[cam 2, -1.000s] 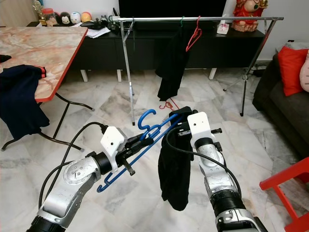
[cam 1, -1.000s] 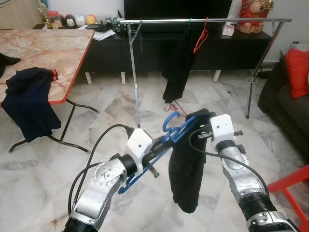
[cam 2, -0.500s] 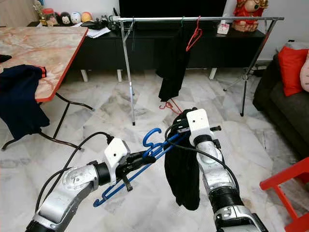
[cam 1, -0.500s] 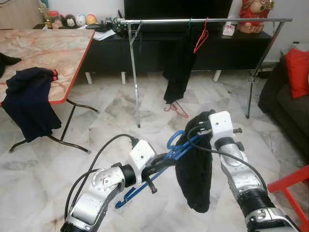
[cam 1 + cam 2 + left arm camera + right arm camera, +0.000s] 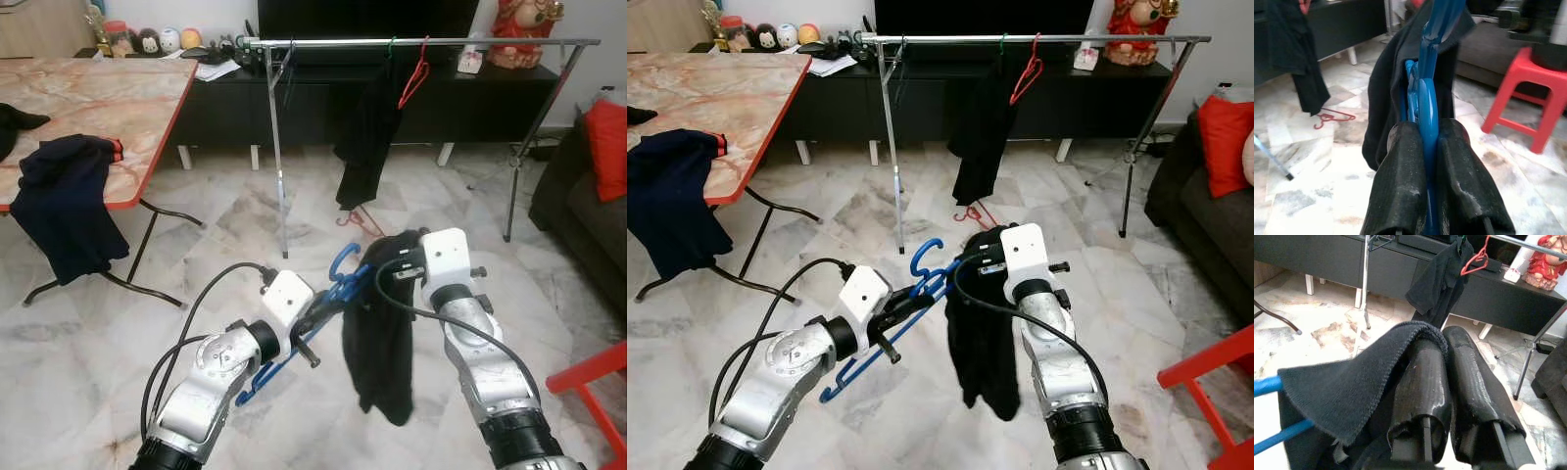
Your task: Hang hanger
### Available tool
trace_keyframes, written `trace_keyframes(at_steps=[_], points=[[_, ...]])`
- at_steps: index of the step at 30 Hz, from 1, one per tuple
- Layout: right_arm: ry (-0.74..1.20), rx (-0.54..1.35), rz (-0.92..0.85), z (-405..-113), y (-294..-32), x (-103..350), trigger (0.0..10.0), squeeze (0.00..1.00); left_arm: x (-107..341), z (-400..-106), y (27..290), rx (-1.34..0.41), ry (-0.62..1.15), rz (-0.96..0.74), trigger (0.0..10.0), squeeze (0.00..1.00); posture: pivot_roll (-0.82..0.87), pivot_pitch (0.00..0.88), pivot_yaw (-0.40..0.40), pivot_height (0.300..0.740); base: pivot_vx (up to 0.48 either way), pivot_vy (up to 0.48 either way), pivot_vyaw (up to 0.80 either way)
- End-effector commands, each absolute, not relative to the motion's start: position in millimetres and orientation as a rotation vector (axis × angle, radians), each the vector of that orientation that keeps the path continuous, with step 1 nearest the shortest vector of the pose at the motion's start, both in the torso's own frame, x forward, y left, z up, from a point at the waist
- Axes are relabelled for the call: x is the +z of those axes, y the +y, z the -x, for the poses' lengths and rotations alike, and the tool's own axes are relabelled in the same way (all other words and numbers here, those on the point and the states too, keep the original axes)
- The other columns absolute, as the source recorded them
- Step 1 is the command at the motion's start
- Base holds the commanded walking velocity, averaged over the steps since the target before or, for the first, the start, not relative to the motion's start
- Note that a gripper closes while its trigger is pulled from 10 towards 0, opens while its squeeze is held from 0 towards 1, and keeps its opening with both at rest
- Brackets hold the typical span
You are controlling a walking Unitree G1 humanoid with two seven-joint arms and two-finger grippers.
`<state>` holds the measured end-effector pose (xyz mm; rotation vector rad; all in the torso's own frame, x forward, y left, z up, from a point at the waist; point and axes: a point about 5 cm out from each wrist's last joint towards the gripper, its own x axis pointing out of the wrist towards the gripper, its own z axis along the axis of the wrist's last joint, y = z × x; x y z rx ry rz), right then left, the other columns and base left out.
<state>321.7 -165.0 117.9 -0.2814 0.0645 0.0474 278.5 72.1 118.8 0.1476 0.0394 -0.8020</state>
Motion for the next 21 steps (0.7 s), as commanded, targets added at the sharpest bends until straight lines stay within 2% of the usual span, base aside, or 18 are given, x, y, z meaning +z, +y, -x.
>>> trace_keyframes(at_steps=[1, 3, 11, 21], points=[[0.021, 0.051, 0.278, -320, -162, 131, 0.0, 0.00, 123, -284, 74, -0.761, 0.024, -0.154, 10.0, 0.00, -0.10, 0.000, -0.042, 0.740, 0.000, 0.000, 0.00], [0.021, 0.053, 0.274, -319, -161, 132, 0.0, 0.00, 123, -285, 74, -0.757, 0.026, -0.151, 10.0, 0.00, -0.10, 0.000, -0.042, 0.740, 0.000, 0.000, 0.00], [-0.060, 0.139, 0.219, -317, -142, 154, 0.0, 0.00, 118, -271, 65, -0.922, 0.063, -0.114, 10.0, 0.00, -0.10, 0.000, -0.036, 0.740, 0.000, 0.000, 0.00], [-0.113, 0.394, 0.273, -310, -115, 175, 0.0, 0.00, 120, -270, 64, -0.975, 0.070, -0.081, 10.0, 0.00, -0.10, 0.000, -0.033, 0.740, 0.000, 0.000, 0.00]])
